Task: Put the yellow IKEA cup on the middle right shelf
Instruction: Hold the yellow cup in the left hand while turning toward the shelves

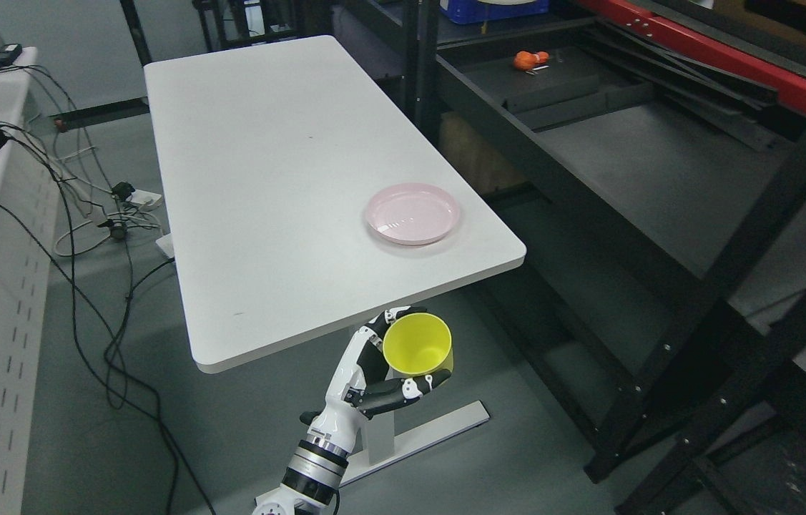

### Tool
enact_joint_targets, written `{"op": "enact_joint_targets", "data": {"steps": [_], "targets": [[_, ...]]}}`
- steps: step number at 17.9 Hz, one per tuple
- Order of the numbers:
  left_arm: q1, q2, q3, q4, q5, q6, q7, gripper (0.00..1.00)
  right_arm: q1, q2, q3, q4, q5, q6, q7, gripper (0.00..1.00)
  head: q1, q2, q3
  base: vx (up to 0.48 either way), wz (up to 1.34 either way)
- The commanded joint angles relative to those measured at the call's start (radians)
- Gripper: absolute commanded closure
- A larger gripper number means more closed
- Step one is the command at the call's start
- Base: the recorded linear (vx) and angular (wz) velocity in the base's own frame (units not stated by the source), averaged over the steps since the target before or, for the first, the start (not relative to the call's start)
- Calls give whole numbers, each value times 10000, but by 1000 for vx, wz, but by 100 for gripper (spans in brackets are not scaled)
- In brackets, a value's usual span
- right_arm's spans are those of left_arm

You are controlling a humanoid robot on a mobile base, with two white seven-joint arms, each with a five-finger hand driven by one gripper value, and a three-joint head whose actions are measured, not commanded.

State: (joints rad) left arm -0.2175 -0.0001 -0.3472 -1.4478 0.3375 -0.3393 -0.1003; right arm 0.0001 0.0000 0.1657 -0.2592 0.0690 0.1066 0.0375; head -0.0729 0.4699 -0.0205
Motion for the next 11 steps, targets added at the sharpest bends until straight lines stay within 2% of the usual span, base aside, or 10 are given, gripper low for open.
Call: {"op": "enact_joint_targets", "data": {"steps": [1, 11], "targets": [[-19, 175, 21, -49, 0, 18, 6, 100, 60, -174, 0, 0, 0, -8, -7, 1, 0, 0, 0, -267, -661], [-1076, 175, -87, 58, 0, 141, 6, 100, 60, -174, 0, 0, 0, -8, -22, 1, 0, 0, 0, -251, -675]]}}
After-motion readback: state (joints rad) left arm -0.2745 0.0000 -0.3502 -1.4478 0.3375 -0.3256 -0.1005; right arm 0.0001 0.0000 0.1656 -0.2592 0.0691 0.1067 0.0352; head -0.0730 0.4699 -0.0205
